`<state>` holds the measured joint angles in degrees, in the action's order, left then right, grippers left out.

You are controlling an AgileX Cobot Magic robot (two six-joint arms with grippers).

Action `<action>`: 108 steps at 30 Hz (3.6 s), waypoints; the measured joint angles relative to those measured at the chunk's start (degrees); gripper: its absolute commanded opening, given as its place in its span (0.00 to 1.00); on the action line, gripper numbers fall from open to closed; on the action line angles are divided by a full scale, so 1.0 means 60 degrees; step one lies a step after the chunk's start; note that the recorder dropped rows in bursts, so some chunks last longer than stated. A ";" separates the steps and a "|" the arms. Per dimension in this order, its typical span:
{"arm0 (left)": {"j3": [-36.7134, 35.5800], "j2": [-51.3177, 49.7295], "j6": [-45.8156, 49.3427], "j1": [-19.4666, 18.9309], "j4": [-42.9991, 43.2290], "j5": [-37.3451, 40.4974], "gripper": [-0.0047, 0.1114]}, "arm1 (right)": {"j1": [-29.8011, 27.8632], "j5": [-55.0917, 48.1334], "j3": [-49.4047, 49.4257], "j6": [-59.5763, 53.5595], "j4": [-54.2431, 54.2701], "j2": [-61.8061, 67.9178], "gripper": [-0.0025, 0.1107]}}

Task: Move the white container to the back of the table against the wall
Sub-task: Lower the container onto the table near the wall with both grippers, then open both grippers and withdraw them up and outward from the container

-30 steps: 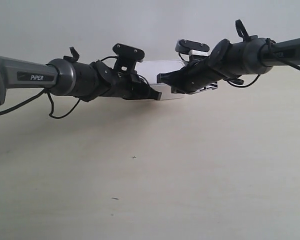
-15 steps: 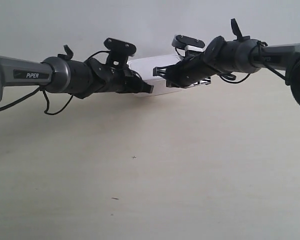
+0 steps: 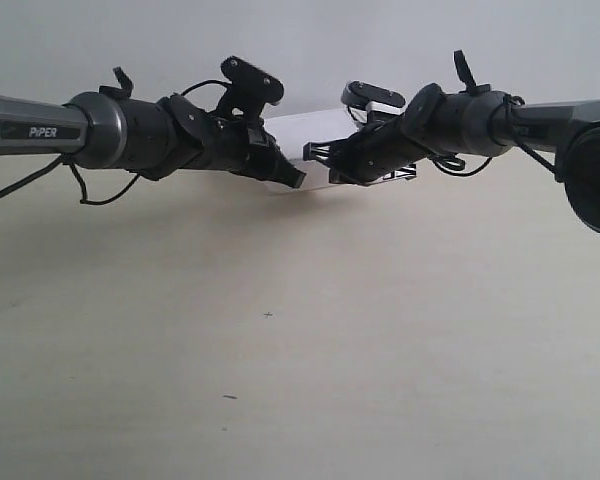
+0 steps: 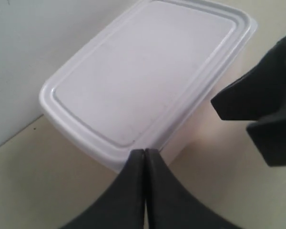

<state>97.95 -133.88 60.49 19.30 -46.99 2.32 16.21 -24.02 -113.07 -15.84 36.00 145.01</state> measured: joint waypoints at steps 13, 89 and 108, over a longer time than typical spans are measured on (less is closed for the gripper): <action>-0.1468 0.1017 0.0443 -0.0151 0.0075 -0.0200 0.04 | 0.0000 0.0428 -0.0006 0.0000 0.0251 0.0000 0.02; -0.5314 0.7731 0.0207 -0.0151 -0.1163 0.1081 0.04 | -0.0622 -0.0573 0.6828 0.0167 -0.1921 -0.9237 0.02; -1.0867 1.7089 -0.0160 -0.0151 -0.1664 0.0876 0.04 | -0.0622 -0.1261 1.2094 0.0168 -0.1893 -1.8896 0.02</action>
<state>32.74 -31.34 59.53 18.39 -56.98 7.58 12.48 -31.59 -40.51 -14.83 24.64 31.63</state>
